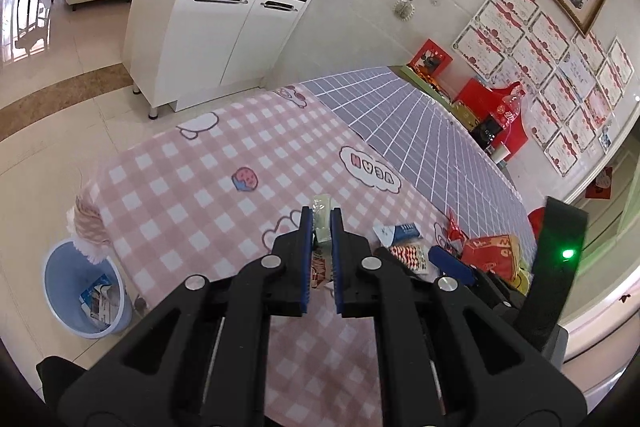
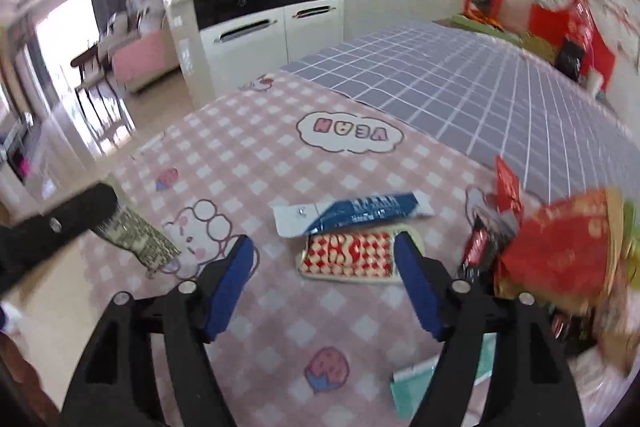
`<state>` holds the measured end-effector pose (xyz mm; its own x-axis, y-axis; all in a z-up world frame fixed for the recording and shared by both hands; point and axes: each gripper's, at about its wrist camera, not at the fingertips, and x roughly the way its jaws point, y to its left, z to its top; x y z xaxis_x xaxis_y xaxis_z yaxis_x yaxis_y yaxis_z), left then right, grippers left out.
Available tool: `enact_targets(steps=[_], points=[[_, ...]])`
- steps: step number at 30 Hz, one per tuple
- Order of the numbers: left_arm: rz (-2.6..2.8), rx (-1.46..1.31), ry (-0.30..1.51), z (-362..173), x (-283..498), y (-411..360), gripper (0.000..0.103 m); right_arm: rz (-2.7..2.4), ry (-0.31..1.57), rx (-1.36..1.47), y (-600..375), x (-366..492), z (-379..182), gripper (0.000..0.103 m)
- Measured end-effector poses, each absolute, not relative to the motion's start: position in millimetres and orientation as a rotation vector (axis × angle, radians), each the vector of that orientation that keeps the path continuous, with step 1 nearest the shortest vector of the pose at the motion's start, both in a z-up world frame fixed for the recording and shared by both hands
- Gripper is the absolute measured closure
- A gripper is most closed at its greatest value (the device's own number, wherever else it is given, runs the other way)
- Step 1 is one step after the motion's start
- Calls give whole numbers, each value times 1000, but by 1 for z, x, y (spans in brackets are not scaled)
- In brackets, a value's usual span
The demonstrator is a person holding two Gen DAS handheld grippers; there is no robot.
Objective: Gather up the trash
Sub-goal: 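Grasp the blue-and-white tube with the right gripper while the left gripper holds its packet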
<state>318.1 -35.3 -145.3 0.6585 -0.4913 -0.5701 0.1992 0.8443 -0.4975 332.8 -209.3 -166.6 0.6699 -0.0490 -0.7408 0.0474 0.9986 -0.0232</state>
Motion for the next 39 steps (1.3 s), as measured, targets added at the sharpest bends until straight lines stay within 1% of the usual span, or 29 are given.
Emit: enact_targets(steps=[1,4,8,9,10,11,12,13,14,15,16,18,19,24,31,39], points=[[-405,-416,760,-146,321,-35,94,-62,841,-57,-204,339,-168,27],[-407,-418,768,-149,329,-37,94,-85,851,-148,-197,353,-174,27],[-417,-421,781,-154,337,-39,94,-95,869,-165,-202,366,-178,28],[-420,-421,784,-155,338,-40,94,-92,874,-154,-203,368,-179,30],[-421,-422,788,-156,339,-40,94,-90,881,-139,-206,369,-180,41],[-423,-423,791,-157,340,-41,94,-73,883,-106,-211,369,-180,44],[-425,-424,795,-158,341,-42,94,-72,884,-100,-211,369,-180,44],[-426,-423,796,-158,342,-43,94,-68,884,-100,-212,369,-180,49],[-427,-422,797,-158,343,-44,94,-63,881,-106,-211,369,-180,58],[-427,-423,798,-158,343,-44,94,-58,880,-108,-211,370,-179,64],[-429,-423,797,-157,343,-45,94,-53,882,-105,-210,369,-179,68],[-427,-421,798,-157,343,-46,94,-46,882,-92,-210,367,-179,72],[-430,-422,799,-157,343,-46,94,-39,882,-77,-211,365,-179,76],[-440,-419,809,-157,338,-49,94,-27,886,-39,-213,350,-179,78],[-453,-409,797,-151,318,-47,94,28,843,36,-214,324,-168,84],[-430,-428,756,-136,298,-17,94,99,773,36,-180,302,-144,89]])
